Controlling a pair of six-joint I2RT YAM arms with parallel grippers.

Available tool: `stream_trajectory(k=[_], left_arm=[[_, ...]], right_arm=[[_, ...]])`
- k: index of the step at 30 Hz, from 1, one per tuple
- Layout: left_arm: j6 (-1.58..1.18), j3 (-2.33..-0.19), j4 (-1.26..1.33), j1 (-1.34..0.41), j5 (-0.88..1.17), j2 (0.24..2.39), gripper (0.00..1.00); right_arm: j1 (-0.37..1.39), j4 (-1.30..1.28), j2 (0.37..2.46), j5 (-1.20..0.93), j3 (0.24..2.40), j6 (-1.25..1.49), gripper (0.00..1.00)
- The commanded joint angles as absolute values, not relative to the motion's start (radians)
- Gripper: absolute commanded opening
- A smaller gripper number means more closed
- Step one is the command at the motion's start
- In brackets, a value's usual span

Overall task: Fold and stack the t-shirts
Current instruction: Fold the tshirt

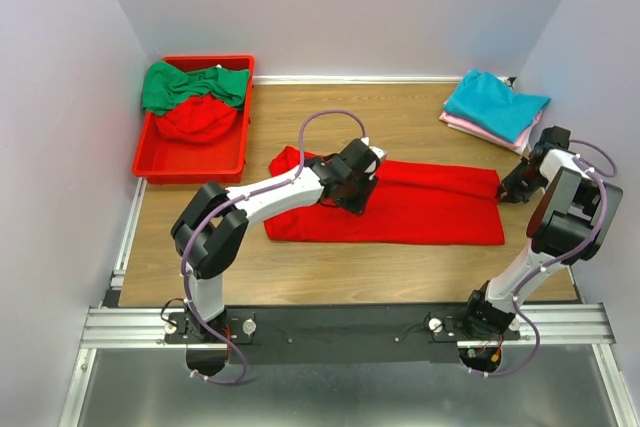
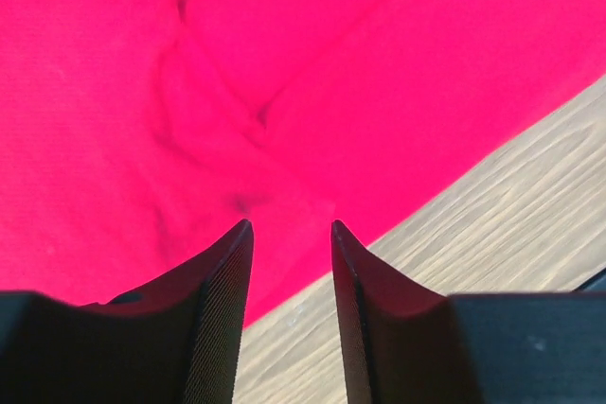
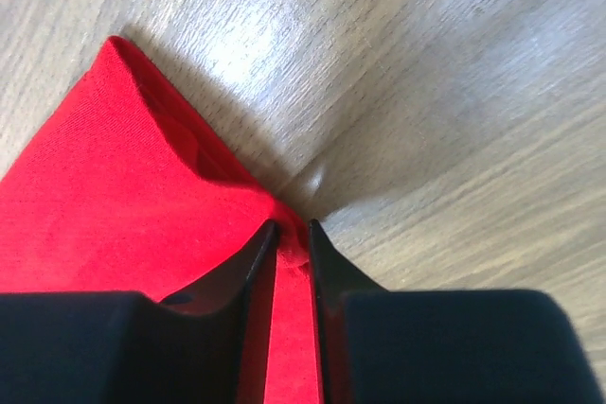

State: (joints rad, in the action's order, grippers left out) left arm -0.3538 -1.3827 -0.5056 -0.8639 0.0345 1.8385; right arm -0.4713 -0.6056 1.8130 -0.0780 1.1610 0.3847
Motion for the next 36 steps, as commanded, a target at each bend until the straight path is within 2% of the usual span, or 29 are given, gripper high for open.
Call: stream_trajectory(k=[1,8,26,30,33,34,36], left_arm=[[-0.359,-1.335,-0.551,-0.865,0.031,1.835,0.45],[-0.353,-1.351,-0.476,-0.876,0.089,1.908,0.44],[-0.399,-1.341,-0.436,-0.893,0.143,1.948,0.39],[-0.397,-1.339,-0.445,-0.899,0.141,1.965,0.3],[-0.393,-1.342,-0.456,-0.904,0.15,1.985,0.18],[-0.393,-1.342,-0.459,-0.905,0.152,1.99,0.1],[-0.391,-1.341,-0.469,-0.908,0.143,1.988,0.04]], right_arm=[[-0.479,-0.623,1.77,-0.046,1.146,0.388,0.25],[-0.479,-0.63,1.736,-0.064,1.155,0.391,0.17],[-0.479,-0.65,1.738,-0.103,1.166,0.38,0.16],[-0.479,-0.649,1.736,-0.11,1.169,0.38,0.16],[-0.479,-0.653,1.73,-0.123,1.175,0.382,0.15],[-0.479,-0.653,1.727,-0.124,1.18,0.382,0.15],[-0.479,-0.658,1.726,-0.127,1.181,0.38,0.15]])
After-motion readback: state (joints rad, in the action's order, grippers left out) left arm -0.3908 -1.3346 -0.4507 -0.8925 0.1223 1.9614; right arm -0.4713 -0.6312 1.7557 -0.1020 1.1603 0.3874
